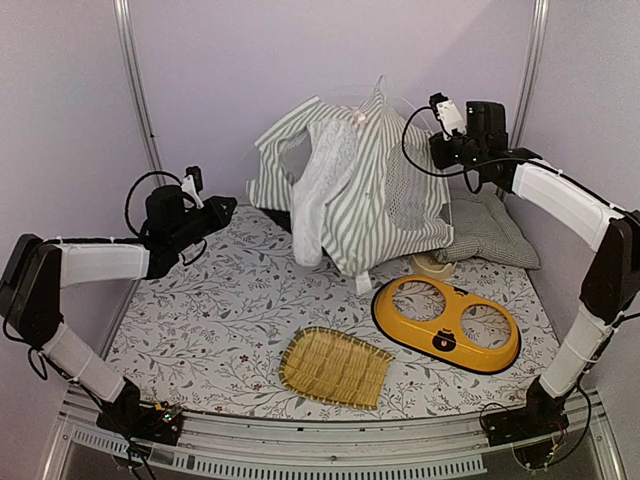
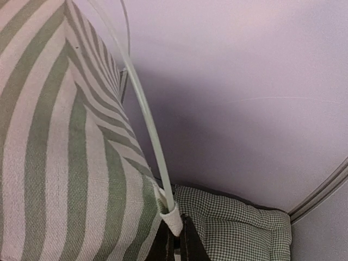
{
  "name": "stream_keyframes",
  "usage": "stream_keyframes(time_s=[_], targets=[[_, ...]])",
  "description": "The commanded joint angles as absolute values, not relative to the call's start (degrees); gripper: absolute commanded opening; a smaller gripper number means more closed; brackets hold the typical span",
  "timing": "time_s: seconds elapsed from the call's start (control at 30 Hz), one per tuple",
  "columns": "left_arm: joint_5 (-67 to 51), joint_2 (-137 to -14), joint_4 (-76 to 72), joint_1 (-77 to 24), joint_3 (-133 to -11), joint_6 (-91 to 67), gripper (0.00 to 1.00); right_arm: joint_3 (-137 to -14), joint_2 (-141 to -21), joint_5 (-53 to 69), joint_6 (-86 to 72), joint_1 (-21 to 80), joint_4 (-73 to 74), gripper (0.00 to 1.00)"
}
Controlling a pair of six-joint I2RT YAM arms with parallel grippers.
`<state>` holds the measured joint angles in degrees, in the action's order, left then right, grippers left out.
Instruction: Set up the pet tent
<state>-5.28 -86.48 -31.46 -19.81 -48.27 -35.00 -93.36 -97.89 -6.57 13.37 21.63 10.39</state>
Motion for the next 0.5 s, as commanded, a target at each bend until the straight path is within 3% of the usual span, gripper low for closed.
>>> stream_keyframes(time_s=[0.0,0.2,0.47], targets=[[-2.5,-85.7,-28.1,-17.8,-45.4,-34.3,0.15,-94.4,-92.1,-2.3,11.9,16.7,0.4,0.00],[-4.3,-81.0,-24.2,-18.0,-46.1,-31.1,0.21,-88.6,-89.0,2.9,16.7,18.9,-2.3,0.00],[-8.4,-71.3,-14.5,-18.5,-51.9,-23.8,0.36,-84.5,-86.4,8.1,24.7,19.8,-5.9,0.00]])
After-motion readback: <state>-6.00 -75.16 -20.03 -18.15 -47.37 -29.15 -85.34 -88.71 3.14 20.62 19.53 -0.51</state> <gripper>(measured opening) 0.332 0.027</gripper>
